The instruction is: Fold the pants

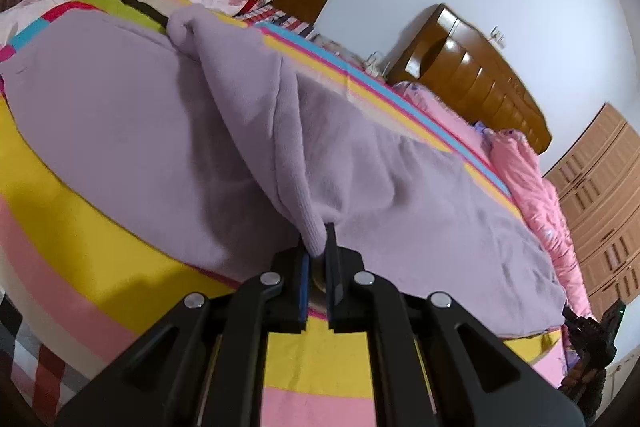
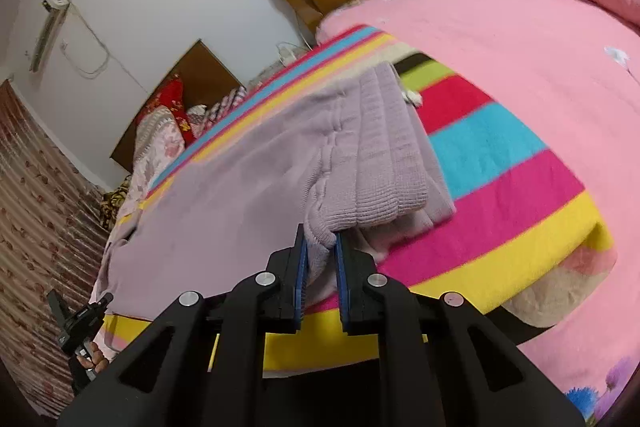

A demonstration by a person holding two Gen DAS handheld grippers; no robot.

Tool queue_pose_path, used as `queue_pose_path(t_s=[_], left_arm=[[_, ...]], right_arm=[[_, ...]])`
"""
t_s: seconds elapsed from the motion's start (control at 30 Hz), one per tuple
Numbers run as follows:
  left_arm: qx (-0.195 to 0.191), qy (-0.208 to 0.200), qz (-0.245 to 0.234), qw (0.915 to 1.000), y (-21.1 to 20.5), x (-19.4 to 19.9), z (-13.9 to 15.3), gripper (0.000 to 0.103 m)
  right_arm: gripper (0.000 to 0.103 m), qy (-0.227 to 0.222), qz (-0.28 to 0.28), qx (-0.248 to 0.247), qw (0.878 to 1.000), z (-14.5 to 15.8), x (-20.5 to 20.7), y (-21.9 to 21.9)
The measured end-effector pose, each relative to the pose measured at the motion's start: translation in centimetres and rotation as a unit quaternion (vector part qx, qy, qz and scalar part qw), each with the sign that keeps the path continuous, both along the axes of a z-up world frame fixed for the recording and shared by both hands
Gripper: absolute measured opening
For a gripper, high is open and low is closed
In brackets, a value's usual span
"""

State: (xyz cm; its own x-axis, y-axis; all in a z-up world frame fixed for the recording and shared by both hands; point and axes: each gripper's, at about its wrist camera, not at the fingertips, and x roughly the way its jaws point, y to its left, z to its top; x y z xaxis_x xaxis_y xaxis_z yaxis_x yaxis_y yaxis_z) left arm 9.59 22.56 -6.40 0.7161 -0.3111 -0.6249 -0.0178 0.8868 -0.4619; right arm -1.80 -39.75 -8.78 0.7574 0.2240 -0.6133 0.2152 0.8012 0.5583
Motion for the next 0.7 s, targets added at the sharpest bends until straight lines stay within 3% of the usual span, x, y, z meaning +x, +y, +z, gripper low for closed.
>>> queue_pose_path(t_s=[0.1, 0.2, 0.37, 0.4, 0.43, 0.5, 0.6, 0.67, 0.7], left_arm=[[-0.016, 0.011, 0.004, 0.9998, 0.5, -0.2, -1.4, 0.006], [-0.008, 0.011, 0.001, 0.9999, 0.5, -0.2, -1.2, 0.007], [-0.013, 0.011, 0.002, 0.9999, 0.8, -0.1, -1.2, 0.009], [-0.013, 0.012, 0.002, 0.9999, 0.8, -0.2, -1.2, 0.009], [-0.012, 0.013, 0.001, 0.9998, 0.8, -0.1, -1.1, 0.010], [-0.011, 0.013, -0.002, 0.9998, 0.9, -0.3, -1.2, 0.010], [-0.011, 0.011, -0.002, 0.9999, 1.0, -0.3, -1.3, 0.010], [-0.014, 0.010, -0.001, 0.9999, 1.0, -0.3, -1.4, 0.010], [-0.015, 0.009, 0.000, 0.9998, 1.0, -0.3, -1.4, 0.010]], right_arm=[[0.012, -0.008, -0.002, 0.012, 1.000, 0.2, -0.3, -0.2], [0.012, -0.011, 0.000, 0.005, 1.000, 1.3, -0.1, -0.1], [0.011, 0.000, -0.001, 0.032, 0.999, 0.5, 0.0, -0.7], [0.014, 0.004, -0.001, 0.030, 1.000, 0.6, -0.1, -0.6], [0.026, 0.009, -0.007, 0.021, 1.000, 1.1, -0.1, -0.5], [0.041, 0.015, -0.034, -0.032, 0.999, 3.0, -0.8, 0.1], [0.043, -0.033, -0.038, -0.133, 0.990, 6.5, -1.0, 3.4], [0.046, -0.062, 0.002, -0.183, 0.981, 7.8, 0.2, 7.1], [0.053, -0.064, 0.026, -0.192, 0.979, 7.6, 1.0, 8.4]])
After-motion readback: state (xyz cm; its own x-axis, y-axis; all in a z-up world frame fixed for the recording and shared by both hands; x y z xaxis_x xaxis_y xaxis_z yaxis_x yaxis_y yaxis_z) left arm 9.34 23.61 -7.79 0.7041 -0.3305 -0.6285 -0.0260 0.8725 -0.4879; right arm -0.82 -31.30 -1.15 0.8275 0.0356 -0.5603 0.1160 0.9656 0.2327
